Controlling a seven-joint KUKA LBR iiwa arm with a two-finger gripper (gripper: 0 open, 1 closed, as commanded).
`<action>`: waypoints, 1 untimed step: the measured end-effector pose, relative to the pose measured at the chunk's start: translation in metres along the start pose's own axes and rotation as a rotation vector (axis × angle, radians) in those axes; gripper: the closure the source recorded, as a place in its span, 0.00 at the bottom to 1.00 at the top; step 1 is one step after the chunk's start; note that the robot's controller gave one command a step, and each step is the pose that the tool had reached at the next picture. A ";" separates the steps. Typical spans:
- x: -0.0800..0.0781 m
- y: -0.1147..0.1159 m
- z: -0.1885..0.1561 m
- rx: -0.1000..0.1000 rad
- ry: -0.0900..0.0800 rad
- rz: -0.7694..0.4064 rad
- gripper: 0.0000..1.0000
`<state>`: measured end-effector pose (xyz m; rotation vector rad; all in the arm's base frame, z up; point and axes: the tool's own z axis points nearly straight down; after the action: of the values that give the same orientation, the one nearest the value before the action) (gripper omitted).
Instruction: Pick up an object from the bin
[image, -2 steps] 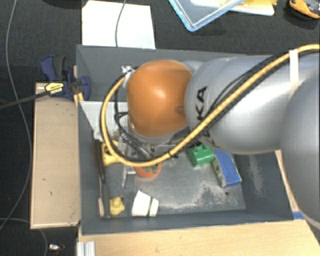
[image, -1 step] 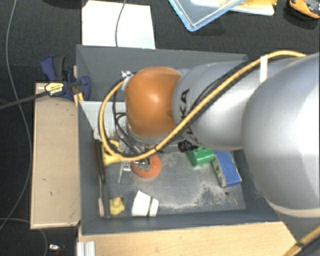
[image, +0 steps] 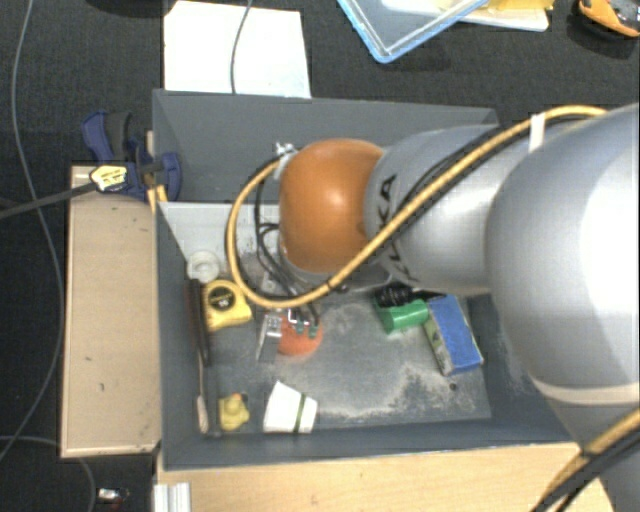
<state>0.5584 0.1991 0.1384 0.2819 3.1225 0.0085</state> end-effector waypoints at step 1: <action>-0.004 -0.003 -0.008 0.001 0.000 0.074 0.00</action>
Offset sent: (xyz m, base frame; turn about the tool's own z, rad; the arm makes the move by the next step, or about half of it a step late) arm -0.0092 -0.0140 0.0285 0.0400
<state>0.5618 0.1954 0.1466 0.3979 3.1099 0.0069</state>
